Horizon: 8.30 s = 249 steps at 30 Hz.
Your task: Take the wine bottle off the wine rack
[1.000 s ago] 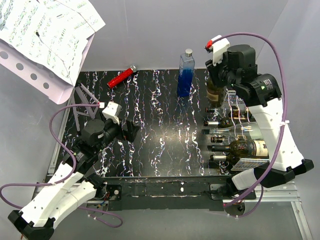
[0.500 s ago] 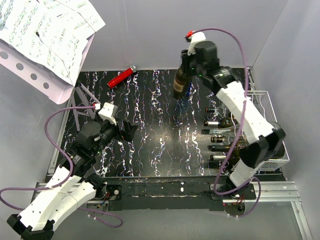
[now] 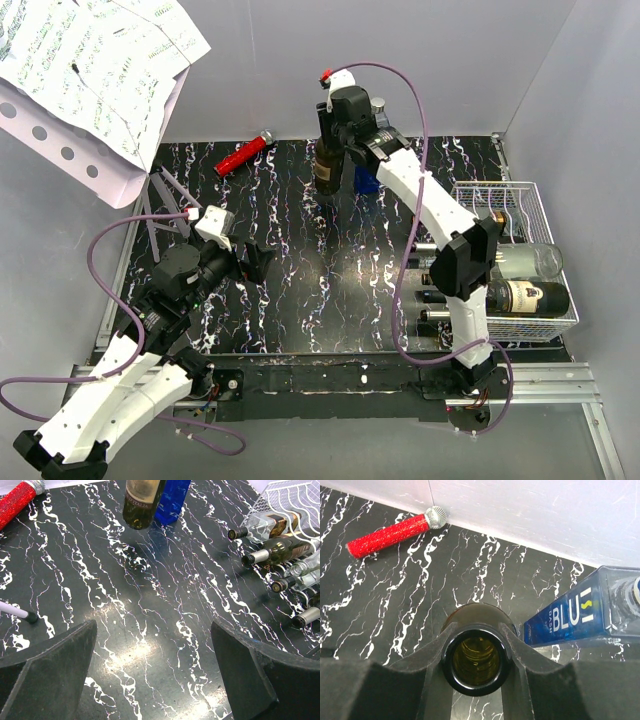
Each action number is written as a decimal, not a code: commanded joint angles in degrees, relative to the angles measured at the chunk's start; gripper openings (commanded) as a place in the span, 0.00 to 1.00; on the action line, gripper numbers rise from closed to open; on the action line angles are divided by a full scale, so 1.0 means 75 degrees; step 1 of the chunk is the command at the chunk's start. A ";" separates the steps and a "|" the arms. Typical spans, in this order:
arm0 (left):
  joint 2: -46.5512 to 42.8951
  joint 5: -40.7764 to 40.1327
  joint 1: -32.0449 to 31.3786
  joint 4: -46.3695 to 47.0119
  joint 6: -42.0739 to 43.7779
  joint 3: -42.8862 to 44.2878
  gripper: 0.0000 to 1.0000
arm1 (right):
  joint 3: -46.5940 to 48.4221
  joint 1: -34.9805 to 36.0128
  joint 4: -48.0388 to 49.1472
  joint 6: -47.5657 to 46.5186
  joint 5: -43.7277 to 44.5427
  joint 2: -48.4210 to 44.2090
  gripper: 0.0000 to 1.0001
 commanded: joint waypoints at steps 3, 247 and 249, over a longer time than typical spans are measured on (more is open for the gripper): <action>-0.0083 -0.0036 -0.0046 -0.0006 0.0029 -0.0030 0.98 | 0.1039 -0.0046 0.1102 0.0436 0.0360 0.0303 0.01; -0.0294 0.0057 -0.0222 0.0100 0.0146 -0.0147 0.98 | -0.6261 -0.2671 0.7323 -0.0853 -0.0449 -0.3294 0.01; -0.0270 0.0057 -0.0222 0.0100 0.0146 -0.0135 0.98 | -0.6402 -0.2741 0.7558 -0.0596 -0.0507 -0.3259 0.01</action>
